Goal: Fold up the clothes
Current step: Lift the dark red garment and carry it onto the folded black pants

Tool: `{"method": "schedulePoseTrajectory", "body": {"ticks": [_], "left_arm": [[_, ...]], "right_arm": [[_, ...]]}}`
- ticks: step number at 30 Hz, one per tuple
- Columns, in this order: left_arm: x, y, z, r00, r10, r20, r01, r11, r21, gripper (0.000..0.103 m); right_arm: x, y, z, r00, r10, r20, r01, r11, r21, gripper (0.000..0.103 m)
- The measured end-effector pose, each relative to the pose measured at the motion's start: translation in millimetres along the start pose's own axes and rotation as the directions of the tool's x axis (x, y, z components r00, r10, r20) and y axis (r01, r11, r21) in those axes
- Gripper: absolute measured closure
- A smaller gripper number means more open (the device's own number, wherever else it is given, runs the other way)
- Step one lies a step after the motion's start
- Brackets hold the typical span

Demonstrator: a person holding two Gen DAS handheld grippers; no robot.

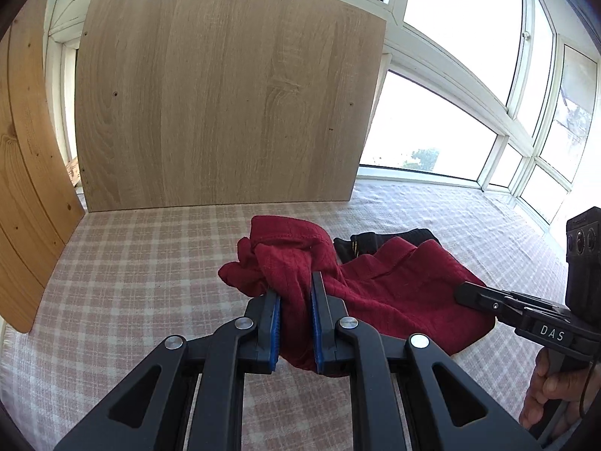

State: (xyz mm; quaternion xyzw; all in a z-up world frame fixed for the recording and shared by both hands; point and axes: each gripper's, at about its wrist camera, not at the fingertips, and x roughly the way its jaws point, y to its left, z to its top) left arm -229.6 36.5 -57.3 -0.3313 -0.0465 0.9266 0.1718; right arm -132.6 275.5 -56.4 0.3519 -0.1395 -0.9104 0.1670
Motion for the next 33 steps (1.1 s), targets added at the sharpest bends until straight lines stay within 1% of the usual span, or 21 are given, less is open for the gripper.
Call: {"method": "schedulePoseTrajectory", "body": {"ticks": [2,5,9,13,19,21,23,25,26,30,31,33], "left_arm": [[17.9,-18.5,10.6,0.999,-0.034,-0.002,0.034,0.999,0.025,0.091],[41.3,-48.8,17.9,0.997,-0.075,-0.009,0.075,0.996,0.043,0.091],[66.8,-83.3,20.9,0.995,-0.096,-0.012,0.097,0.994,0.043,0.091],[89.1,-103.4,23.4,0.997,-0.072,-0.01,0.072,0.997,0.005,0.091],[111.1,-120.0,23.0,1.0,-0.005,0.024,0.006,0.998,-0.06,0.091],[126.2,-121.8,13.8,1.0,0.025,0.002,-0.025,0.997,-0.068,0.091],[148.9,-120.6,-2.3,0.995,0.05,-0.085,-0.057,0.996,-0.072,0.09],[168.0,-116.5,-20.5,0.982,0.042,-0.184,-0.062,0.993,-0.101,0.091],[171.0,-113.9,-28.7,0.978,0.039,-0.205,-0.065,0.991,-0.121,0.091],[172.4,-113.1,-41.8,0.974,0.061,-0.216,-0.093,0.986,-0.139,0.087],[171.6,-113.3,-42.6,0.974,0.067,-0.216,-0.098,0.986,-0.138,0.085],[170.5,-113.5,-43.1,0.973,0.072,-0.219,-0.105,0.984,-0.145,0.078]], "right_arm": [[-11.9,-15.8,6.9,0.999,-0.041,0.025,0.04,0.999,0.008,0.092],[-24.3,-45.0,17.9,0.995,-0.095,0.041,0.094,0.995,0.016,0.092],[-26.4,-85.2,37.9,0.989,-0.142,0.032,0.142,0.99,-0.009,0.092],[-21.5,-119.8,60.5,0.987,-0.159,0.024,0.16,0.986,-0.054,0.092],[-2.8,-148.6,84.4,0.991,-0.135,0.025,0.136,0.984,-0.114,0.092],[9.9,-158.5,83.1,0.991,-0.133,0.01,0.133,0.984,-0.122,0.092],[28.2,-172.6,73.6,0.99,-0.137,-0.034,0.133,0.985,-0.107,0.092],[41.7,-185.2,61.0,0.987,-0.137,-0.081,0.13,0.988,-0.088,0.092],[44.9,-189.4,54.1,0.986,-0.134,-0.098,0.126,0.988,-0.086,0.092],[52.4,-198.9,36.0,0.982,-0.129,-0.14,0.119,0.99,-0.078,0.092],[54.7,-202.3,32.6,0.98,-0.132,-0.15,0.123,0.99,-0.069,0.092],[59.7,-208.3,26.7,0.975,-0.134,-0.175,0.126,0.99,-0.056,0.092]]}}
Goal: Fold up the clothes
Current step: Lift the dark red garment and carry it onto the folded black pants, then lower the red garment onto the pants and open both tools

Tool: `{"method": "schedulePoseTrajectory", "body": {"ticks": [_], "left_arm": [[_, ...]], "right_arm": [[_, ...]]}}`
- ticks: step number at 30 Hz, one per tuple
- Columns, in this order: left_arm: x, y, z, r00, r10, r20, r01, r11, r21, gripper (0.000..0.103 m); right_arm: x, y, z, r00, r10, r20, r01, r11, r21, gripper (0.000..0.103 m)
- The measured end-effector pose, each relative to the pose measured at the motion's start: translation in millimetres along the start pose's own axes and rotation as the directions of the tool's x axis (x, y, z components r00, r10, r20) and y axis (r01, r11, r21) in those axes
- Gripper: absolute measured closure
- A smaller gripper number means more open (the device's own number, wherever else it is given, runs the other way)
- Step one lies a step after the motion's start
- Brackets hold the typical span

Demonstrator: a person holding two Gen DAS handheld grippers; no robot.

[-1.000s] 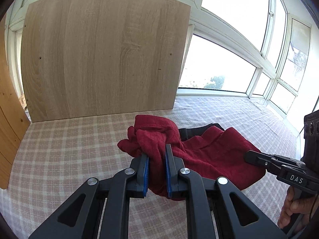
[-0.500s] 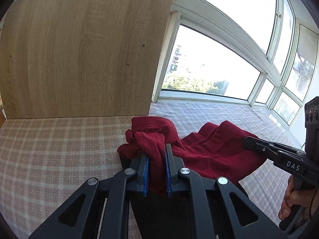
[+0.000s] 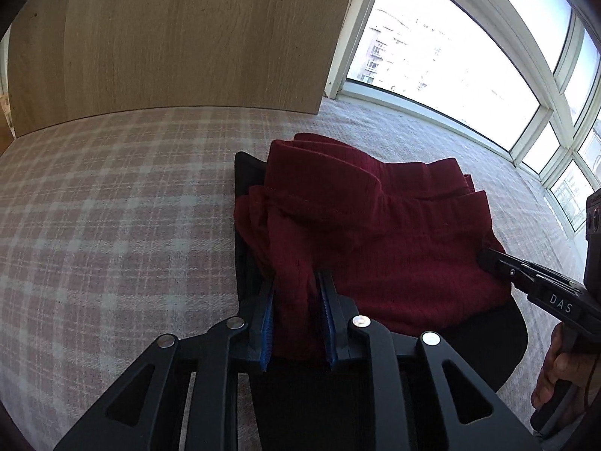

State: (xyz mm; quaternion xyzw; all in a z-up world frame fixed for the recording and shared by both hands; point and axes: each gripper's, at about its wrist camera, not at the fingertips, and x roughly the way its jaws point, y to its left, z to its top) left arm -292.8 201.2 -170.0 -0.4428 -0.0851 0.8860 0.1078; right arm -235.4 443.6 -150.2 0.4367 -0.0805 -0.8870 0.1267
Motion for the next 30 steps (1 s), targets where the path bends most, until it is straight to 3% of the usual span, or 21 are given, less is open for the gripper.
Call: {"method": "schedulePoseTrajectory", "body": {"ticks": [5,9,12,14,18,20,23,27,30], "left_arm": [[-14.9,11.5,2.4,0.999,0.046,-0.001,-0.046,0.997,-0.057,0.049],[-44.0,28.6,9.5,0.995,0.072,0.076,-0.064,0.993,-0.101,0.047],[-50.3,26.3,27.7,0.993,0.016,0.117,-0.003,0.994,-0.112,0.045],[-43.0,16.6,42.8,0.991,-0.033,0.133,0.046,0.994,-0.099,0.04],[-0.7,-12.3,62.4,0.993,0.007,0.117,-0.006,1.0,-0.011,0.039],[28.1,-12.3,67.2,0.998,0.04,0.056,-0.039,0.999,-0.013,0.041],[39.8,4.9,70.0,0.997,0.059,0.058,-0.055,0.996,-0.072,0.039],[50.3,20.3,70.1,0.996,0.07,0.051,-0.065,0.994,-0.091,0.034],[48.1,17.4,70.7,0.995,0.082,0.062,-0.078,0.995,-0.056,0.032]], "right_arm": [[-11.8,-3.3,-5.3,1.0,-0.001,0.004,0.001,1.0,0.028,0.082],[-45.4,0.9,3.2,0.996,-0.013,0.092,0.011,1.0,0.028,0.069],[-46.8,13.1,19.6,0.993,0.066,0.1,-0.065,0.998,-0.015,0.062],[-28.6,23.9,32.8,0.991,0.125,0.042,-0.122,0.991,-0.06,0.062],[23.0,29.7,54.2,0.987,0.146,-0.067,-0.152,0.984,-0.092,0.062],[38.3,22.6,63.0,0.98,0.18,-0.081,-0.186,0.98,-0.072,0.062],[48.8,9.5,69.1,0.975,0.212,-0.066,-0.214,0.977,-0.023,0.065],[58.6,-2.8,66.0,0.977,0.21,-0.047,-0.209,0.978,0.017,0.084],[53.1,-1.3,67.4,0.979,0.198,-0.048,-0.196,0.98,0.026,0.086]]}}
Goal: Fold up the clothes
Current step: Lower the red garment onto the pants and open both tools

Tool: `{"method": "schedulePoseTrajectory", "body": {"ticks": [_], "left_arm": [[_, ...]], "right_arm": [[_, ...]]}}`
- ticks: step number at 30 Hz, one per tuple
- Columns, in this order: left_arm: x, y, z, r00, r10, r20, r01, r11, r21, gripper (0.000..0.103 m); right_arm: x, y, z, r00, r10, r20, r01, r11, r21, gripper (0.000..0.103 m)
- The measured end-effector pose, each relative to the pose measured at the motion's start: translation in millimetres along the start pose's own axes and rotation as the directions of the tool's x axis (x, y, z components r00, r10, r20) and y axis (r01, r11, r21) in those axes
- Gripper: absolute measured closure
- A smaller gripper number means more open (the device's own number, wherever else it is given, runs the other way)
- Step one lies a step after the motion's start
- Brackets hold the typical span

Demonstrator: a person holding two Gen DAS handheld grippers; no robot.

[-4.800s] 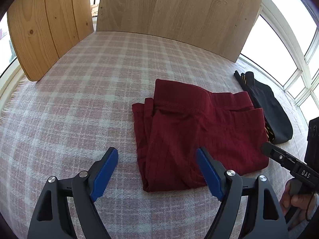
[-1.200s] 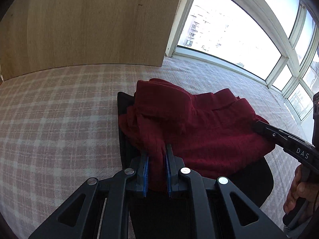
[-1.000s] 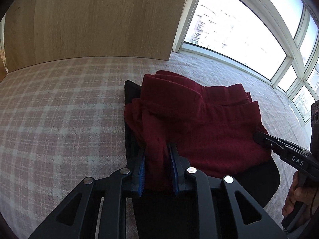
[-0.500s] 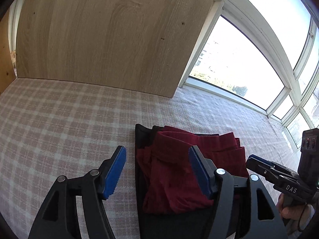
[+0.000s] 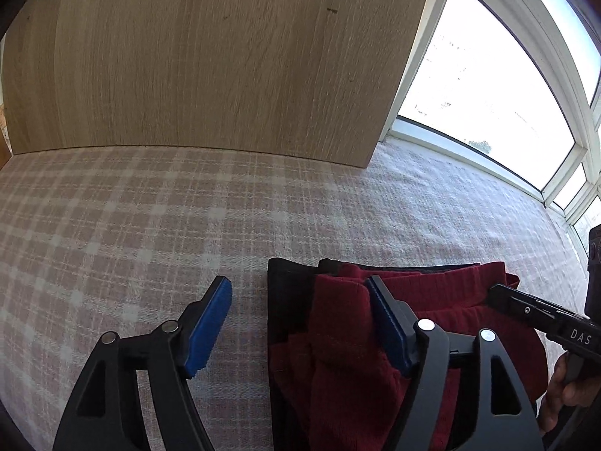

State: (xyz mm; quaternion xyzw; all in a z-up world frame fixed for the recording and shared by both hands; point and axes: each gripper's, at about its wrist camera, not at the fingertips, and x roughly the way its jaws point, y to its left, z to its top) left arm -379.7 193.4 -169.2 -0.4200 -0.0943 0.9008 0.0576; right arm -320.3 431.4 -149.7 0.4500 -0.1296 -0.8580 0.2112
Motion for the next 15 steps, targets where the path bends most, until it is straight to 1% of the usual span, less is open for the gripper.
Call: {"method": "schedulePoseTrajectory", "body": {"ticks": [2,4,5,6,7,9,11,12,13,14,15], "left_arm": [[-6.2,-3.8,0.6,1.0,0.018,0.015,-0.019,0.999,0.029,0.032],[-18.2,-7.1,0.2,0.998,0.035,0.057,-0.038,0.997,0.06,0.032],[-22.7,-8.6,0.0,0.996,0.052,0.076,-0.058,0.995,0.079,0.028],[-26.0,-8.9,-0.8,0.994,0.069,0.087,-0.077,0.993,0.093,0.026],[-26.9,-8.3,-1.8,0.993,0.084,0.083,-0.092,0.991,0.099,0.026],[-27.2,-3.8,-3.2,0.994,0.099,0.043,-0.103,0.99,0.095,0.026],[-38.0,2.6,-5.9,0.993,0.111,0.044,-0.114,0.991,0.074,0.026],[-45.8,5.9,-7.7,0.992,0.114,0.05,-0.117,0.991,0.06,0.026],[-54.0,8.4,-9.6,0.994,0.1,0.051,-0.102,0.994,0.041,0.026],[-59.0,7.5,-11.5,0.995,0.08,0.055,-0.082,0.996,0.026,0.026],[-62.9,4.5,-14.8,0.995,0.075,0.065,-0.077,0.997,0.027,0.026]], "right_arm": [[-8.2,13.4,0.5,0.999,-0.039,0.023,0.041,0.997,-0.065,0.084],[-3.5,16.3,1.7,0.995,-0.098,0.013,0.099,0.991,-0.095,0.08],[0.0,16.5,2.3,0.992,-0.128,0.004,0.128,0.986,-0.105,0.08],[3.6,14.6,2.6,0.99,-0.139,0.003,0.139,0.985,-0.107,0.08],[7.3,11.6,2.6,0.99,-0.142,0.004,0.142,0.984,-0.103,0.08],[1.0,16.1,3.8,0.987,-0.16,0.011,0.16,0.981,-0.106,0.08],[-11.9,25.2,2.1,0.982,-0.186,0.031,0.188,0.975,-0.117,0.079],[-22.2,32.3,-1.7,0.977,-0.204,0.055,0.209,0.969,-0.13,0.069],[-30.1,37.6,-8.7,0.971,-0.227,0.079,0.236,0.962,-0.134,0.051],[-36.7,41.8,-17.2,0.962,-0.253,0.103,0.266,0.955,-0.133,0.04],[-43.3,46.1,-25.7,0.952,-0.279,0.126,0.295,0.946,-0.132,0.03]]}}
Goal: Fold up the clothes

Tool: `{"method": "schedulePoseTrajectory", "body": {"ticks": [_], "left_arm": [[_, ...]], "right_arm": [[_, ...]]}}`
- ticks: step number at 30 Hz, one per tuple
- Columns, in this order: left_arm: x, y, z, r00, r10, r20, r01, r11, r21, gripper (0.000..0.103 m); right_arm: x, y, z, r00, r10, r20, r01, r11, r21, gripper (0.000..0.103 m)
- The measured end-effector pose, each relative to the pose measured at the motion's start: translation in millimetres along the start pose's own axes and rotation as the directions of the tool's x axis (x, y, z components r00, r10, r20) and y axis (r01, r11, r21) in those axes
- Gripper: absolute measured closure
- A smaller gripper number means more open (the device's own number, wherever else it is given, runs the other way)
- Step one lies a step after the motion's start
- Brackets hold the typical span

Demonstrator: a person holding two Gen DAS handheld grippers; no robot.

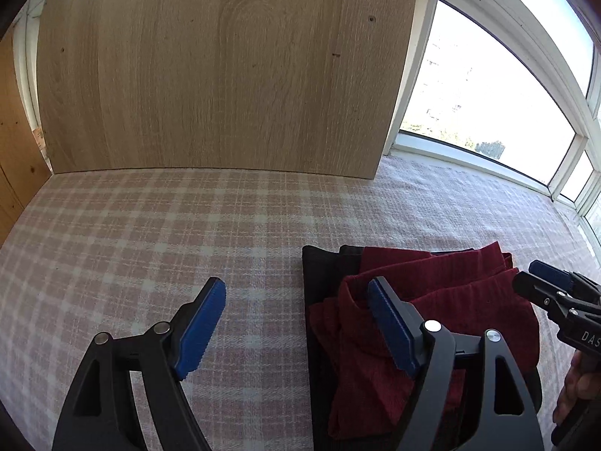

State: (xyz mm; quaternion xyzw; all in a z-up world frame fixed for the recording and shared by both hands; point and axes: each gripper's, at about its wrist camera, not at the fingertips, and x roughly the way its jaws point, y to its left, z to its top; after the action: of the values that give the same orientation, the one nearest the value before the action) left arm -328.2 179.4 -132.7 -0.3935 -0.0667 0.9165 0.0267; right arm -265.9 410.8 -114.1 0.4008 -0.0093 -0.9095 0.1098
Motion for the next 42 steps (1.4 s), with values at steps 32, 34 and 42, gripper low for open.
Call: {"method": "schedulePoseTrajectory", "body": {"ticks": [32,34,42], "left_arm": [[-37.8,11.5,5.9,0.995,0.086,0.047,-0.089,0.994,0.063,0.007],[-78.3,14.6,2.4,0.992,0.043,0.115,-0.048,0.998,0.046,0.005],[-182.0,5.6,-27.2,0.961,0.228,0.153,-0.242,0.967,0.08,0.001]], "right_arm": [[-41.6,-11.7,-33.0,0.983,-0.181,0.034,0.178,0.981,0.076,0.022],[-69.3,-6.6,-37.2,0.983,-0.168,0.08,0.16,0.982,0.096,0.021],[-129.0,12.3,-90.4,0.995,-0.073,0.071,0.06,0.983,0.176,0.021]]}}
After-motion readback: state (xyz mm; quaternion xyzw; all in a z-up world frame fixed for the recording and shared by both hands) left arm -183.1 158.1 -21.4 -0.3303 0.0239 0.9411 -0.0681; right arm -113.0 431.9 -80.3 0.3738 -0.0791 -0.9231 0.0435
